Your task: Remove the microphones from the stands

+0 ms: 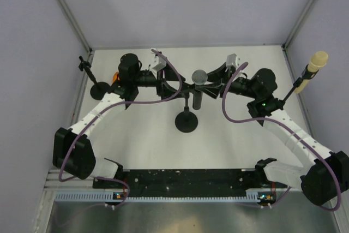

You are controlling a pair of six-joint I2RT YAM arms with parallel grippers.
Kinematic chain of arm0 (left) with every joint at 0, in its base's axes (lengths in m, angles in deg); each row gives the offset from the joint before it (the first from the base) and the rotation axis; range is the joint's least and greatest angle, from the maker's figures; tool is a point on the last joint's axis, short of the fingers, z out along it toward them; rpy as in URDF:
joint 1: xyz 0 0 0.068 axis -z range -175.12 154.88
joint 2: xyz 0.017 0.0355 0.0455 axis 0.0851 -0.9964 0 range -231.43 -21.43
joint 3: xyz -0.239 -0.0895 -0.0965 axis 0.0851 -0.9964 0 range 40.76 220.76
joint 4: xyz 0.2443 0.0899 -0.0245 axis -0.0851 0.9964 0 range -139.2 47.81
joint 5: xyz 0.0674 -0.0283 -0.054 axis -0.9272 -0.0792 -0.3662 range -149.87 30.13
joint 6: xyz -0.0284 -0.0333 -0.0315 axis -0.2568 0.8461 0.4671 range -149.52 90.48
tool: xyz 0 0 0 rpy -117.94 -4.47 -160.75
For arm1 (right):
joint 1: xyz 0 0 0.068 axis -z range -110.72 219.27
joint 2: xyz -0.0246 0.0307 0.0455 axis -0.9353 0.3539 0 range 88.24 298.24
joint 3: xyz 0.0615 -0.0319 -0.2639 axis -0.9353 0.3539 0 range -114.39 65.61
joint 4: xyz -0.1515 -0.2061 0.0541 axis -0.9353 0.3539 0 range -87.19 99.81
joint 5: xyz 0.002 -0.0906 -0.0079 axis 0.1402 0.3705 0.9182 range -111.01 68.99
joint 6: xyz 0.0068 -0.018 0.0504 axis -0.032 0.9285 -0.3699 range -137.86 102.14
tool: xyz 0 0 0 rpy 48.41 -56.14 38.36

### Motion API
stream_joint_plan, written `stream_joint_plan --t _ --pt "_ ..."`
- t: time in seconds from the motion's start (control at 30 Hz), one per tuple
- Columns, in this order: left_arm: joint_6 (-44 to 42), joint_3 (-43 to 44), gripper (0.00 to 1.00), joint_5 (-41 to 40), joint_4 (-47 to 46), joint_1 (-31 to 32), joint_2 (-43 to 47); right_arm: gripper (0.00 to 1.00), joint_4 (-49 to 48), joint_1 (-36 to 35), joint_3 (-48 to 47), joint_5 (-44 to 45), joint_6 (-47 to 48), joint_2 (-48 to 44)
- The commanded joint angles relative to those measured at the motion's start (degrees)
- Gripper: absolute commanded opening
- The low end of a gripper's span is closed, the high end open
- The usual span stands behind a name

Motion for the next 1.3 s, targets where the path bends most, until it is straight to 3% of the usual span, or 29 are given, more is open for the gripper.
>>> stream_joint_plan --t 0.0,0.6,0.7,0.8,0.87,1.0,1.13,1.27 --pt "-1.1 0.0 0.78 1.2 0.0 0.7 1.6 0.25 -2.2 -0.5 0.4 -0.9 0.3 -2.0" --pt "-1.4 0.4 0.66 1.2 0.5 1.0 1.1 0.26 -2.3 -0.5 0.6 -0.7 0.5 -2.2" --pt "-1.2 0.5 0.52 1.2 0.6 1.0 0.9 0.26 -2.2 -0.6 0.6 -0.7 0.6 -2.2" --pt "-1.2 0.3 0.18 0.9 0.6 1.1 0.9 0.25 -2.2 -0.5 0.5 -0.7 0.6 -2.2" --pt "-1.3 0.2 0.00 0.4 0.6 1.1 1.1 0.26 -2.1 -0.6 0.5 -0.7 0.7 -2.2" --pt "-1.6 -0.1 0.00 -0.2 1.4 1.1 1.3 0.25 -0.9 -0.5 0.0 -0.4 1.5 -2.5" --pt "-4.3 -0.7 0.00 -1.7 2.2 1.0 2.1 0.25 14.2 0.7 -6.5 4.8 12.3 -5.7" --pt "-4.3 -0.5 0.00 -2.4 2.2 1.0 2.3 0.25 20.1 4.0 -9.4 5.8 16.2 -8.7"
